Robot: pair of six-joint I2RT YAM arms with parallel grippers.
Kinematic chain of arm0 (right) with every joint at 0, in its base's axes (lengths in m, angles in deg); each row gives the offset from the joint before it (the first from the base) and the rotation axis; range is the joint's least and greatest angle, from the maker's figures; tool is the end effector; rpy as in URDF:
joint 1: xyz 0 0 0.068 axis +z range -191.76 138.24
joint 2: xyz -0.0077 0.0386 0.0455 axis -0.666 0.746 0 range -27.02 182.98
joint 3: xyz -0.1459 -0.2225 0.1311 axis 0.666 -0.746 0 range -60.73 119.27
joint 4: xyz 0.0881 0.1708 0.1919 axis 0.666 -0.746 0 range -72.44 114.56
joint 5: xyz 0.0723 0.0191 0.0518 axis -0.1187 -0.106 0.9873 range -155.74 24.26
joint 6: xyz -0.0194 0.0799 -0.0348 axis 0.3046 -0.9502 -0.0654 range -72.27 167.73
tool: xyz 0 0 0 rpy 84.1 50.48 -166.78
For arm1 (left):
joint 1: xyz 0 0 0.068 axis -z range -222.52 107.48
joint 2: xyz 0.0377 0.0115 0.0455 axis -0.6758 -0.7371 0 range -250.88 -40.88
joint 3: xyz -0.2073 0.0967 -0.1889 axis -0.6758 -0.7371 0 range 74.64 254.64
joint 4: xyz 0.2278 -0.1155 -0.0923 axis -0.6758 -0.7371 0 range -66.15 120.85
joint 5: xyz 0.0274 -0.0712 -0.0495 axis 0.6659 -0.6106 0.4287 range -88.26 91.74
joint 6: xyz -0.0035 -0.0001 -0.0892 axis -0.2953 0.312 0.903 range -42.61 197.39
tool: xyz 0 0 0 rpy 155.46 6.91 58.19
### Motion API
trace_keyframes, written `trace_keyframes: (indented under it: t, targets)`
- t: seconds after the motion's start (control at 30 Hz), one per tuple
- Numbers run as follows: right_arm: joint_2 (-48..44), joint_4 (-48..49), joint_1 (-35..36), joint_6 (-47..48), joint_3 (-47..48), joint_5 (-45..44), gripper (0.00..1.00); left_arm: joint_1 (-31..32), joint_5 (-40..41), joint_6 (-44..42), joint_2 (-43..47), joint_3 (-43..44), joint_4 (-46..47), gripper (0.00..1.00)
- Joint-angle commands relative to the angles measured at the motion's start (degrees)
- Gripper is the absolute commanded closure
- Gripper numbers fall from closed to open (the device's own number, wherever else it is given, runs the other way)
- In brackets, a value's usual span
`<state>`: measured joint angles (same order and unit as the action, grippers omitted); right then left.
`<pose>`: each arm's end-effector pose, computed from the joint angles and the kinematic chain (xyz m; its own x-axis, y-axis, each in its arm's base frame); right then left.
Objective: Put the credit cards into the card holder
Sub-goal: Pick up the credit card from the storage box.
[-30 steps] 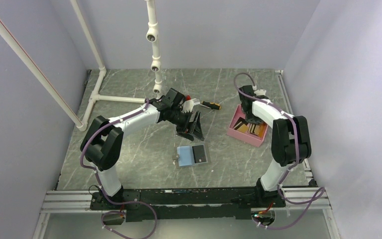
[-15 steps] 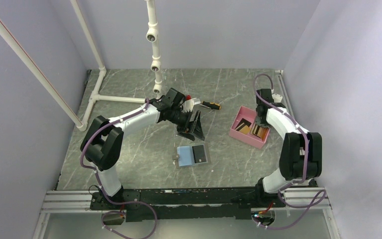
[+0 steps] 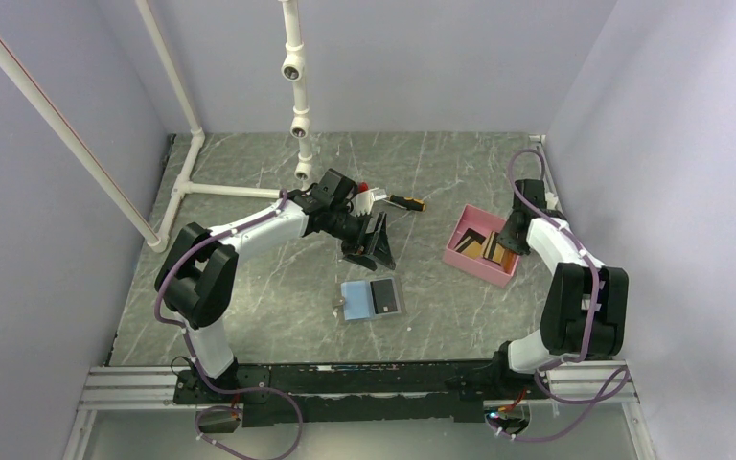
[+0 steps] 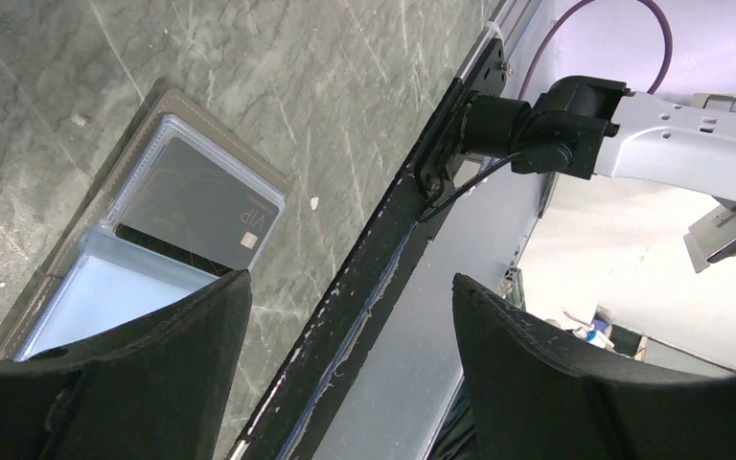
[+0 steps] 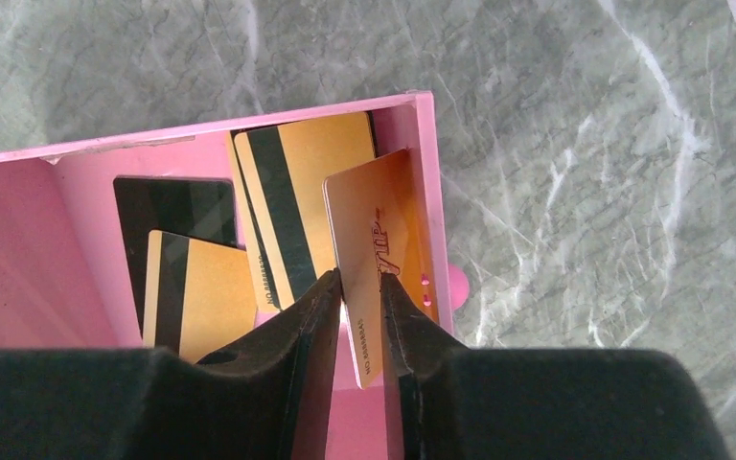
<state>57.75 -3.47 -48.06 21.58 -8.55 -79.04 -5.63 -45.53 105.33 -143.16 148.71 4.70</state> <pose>0.3119 -0.0529 0.1817 -0.6809 0.5068 -0.5288 0.5783 0.8150 0.0364 0.2925 -0.2926 0.2234 -0.9255 0.2972 -0.2350 0.3577 0.4810 -0.8005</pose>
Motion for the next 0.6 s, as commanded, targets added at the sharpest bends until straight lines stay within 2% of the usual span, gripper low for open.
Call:
trace_keyframes:
  t: [0.0, 0.13, 0.17, 0.3, 0.43, 0.57]
  targets:
    - [-0.38, 0.71, -0.99, 0.36, -1.00, 0.12, 0.76, 0.09, -1.87, -0.15, -0.20, 0.33, 1.08, 0.19]
    - [0.28, 1.12, -1.10, 0.74, -1.16, -0.10, 0.75, 0.12, -2.28, -0.09, -0.63, 0.38, 1.34, 0.18]
    - [0.76, 1.14, -1.06, 0.79, -1.06, -0.32, 0.70, 0.12, -2.42, -0.08, -0.72, 0.57, 1.36, 0.19]
    - [1.54, 2.00, -1.07, 1.10, -1.23, -0.57, 0.59, 0.12, -2.23, -0.66, -0.64, 0.93, 0.62, 0.18]
    - [1.32, 2.28, -1.18, 1.06, -1.37, -1.37, 0.61, 0.11, -2.21, -0.72, -0.50, 0.80, 0.53, 0.18]
    - [-1.19, 2.59, -1.54, 0.27, -2.34, -2.19, 0.75, 0.11, -2.13, -0.62, -0.25, 0.65, 0.54, 0.18]
